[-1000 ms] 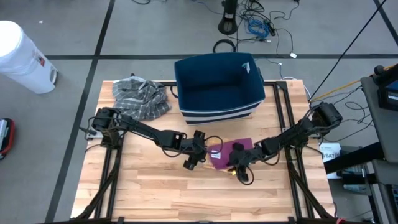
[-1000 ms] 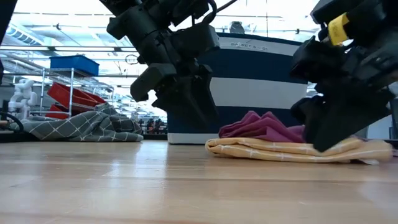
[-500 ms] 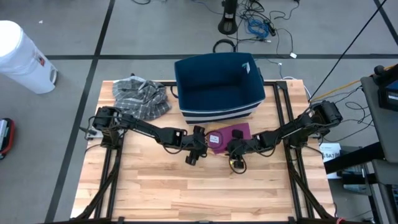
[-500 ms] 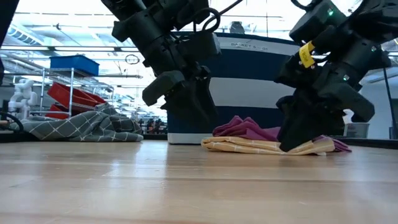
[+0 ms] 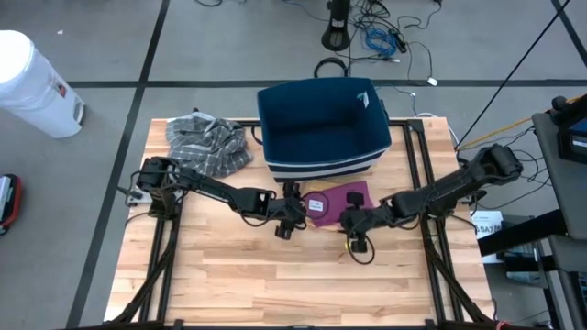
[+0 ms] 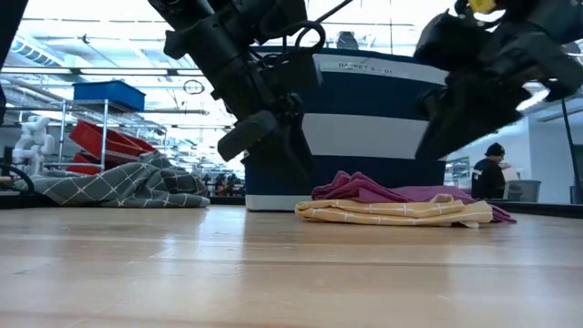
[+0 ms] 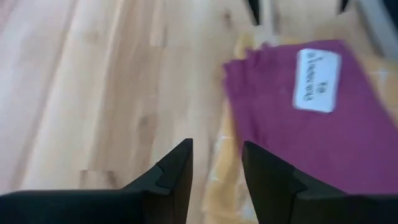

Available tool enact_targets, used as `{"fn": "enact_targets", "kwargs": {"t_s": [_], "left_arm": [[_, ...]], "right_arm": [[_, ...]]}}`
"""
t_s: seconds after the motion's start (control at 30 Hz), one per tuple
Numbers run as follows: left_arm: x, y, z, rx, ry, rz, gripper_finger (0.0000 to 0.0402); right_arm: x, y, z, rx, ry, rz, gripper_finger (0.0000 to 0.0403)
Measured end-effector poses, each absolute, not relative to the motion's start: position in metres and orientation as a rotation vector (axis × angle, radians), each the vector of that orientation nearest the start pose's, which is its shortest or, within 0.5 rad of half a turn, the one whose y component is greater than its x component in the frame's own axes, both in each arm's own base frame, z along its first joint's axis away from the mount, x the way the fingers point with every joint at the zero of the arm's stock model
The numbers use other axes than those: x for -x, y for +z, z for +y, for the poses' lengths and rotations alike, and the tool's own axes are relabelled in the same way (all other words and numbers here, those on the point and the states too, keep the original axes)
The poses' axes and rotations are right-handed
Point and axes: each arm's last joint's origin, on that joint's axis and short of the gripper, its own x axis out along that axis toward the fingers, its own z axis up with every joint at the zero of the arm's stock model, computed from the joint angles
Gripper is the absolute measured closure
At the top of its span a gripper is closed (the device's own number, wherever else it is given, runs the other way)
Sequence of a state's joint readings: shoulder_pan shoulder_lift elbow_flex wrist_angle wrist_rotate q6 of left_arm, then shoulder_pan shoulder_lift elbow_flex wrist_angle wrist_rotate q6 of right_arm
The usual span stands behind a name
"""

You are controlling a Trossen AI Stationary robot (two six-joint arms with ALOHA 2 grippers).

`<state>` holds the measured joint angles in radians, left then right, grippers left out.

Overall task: Fold towel
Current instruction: Move the stacked towels to the top, then fold the gray towel

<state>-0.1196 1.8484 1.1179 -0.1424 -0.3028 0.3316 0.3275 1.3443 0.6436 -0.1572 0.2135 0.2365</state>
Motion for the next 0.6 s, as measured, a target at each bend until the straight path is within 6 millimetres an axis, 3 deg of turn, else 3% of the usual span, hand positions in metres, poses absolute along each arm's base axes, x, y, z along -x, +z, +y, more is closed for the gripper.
{"fn": "enact_targets", "kwargs": {"t_s": [0.3, 0.6], "left_arm": [[-0.374, 0.177, -0.043, -0.528, 0.034, 0.827, 0.0102], [-0.359, 0.226, -0.039, -0.583, 0.063, 0.713, 0.0102]], "right_arm": [[-0.231, 0.177, 0.099, -0.030, 0.079, 0.814, 0.0277], [-0.226, 0.177, 0.111, -0.026, 0.094, 0.808, 0.0277]]}}
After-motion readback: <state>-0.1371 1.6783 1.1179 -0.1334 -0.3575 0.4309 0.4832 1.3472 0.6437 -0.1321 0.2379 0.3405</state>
